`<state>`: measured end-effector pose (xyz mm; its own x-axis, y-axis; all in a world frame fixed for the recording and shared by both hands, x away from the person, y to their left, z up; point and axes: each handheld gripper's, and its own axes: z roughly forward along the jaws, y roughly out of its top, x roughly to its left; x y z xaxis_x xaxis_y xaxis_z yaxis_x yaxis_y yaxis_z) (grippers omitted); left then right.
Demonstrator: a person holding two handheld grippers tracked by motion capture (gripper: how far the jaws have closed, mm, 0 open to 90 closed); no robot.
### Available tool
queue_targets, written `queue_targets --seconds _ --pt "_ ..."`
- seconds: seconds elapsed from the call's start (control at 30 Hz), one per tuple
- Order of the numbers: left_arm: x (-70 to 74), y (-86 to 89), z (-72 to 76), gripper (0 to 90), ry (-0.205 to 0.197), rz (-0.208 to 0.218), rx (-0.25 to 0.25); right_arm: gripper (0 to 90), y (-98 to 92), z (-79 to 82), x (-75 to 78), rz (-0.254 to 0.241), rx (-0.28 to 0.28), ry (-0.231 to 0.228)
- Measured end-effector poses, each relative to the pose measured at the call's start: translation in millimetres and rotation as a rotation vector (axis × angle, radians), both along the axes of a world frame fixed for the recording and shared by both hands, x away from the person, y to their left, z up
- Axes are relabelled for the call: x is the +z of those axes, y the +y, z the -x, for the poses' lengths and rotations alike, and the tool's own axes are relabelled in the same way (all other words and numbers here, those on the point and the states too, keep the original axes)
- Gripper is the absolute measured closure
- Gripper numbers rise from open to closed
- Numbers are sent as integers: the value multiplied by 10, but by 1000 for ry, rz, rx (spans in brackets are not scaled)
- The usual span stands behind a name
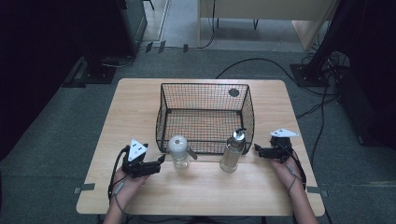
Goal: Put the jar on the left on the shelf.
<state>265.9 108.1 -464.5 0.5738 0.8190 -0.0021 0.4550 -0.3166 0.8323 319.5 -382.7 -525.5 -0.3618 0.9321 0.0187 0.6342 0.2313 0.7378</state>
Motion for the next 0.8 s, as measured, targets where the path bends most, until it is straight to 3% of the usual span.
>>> queue_targets --seconds 0.2,0.37,0.6,0.8 --pt "83 -80 71 199 -18 13 -39 115 -1 0 0 0 -1 0" --pt "151 -111 108 199 -4 57 -57 115 -1 -1 0 0 -2 0" --pt "222 -194 181 199 -25 57 -91 115 -3 -2 0 -1 -5 2" --pt "239 -240 199 199 -17 89 -90 115 -3 -2 0 -1 -7 2"
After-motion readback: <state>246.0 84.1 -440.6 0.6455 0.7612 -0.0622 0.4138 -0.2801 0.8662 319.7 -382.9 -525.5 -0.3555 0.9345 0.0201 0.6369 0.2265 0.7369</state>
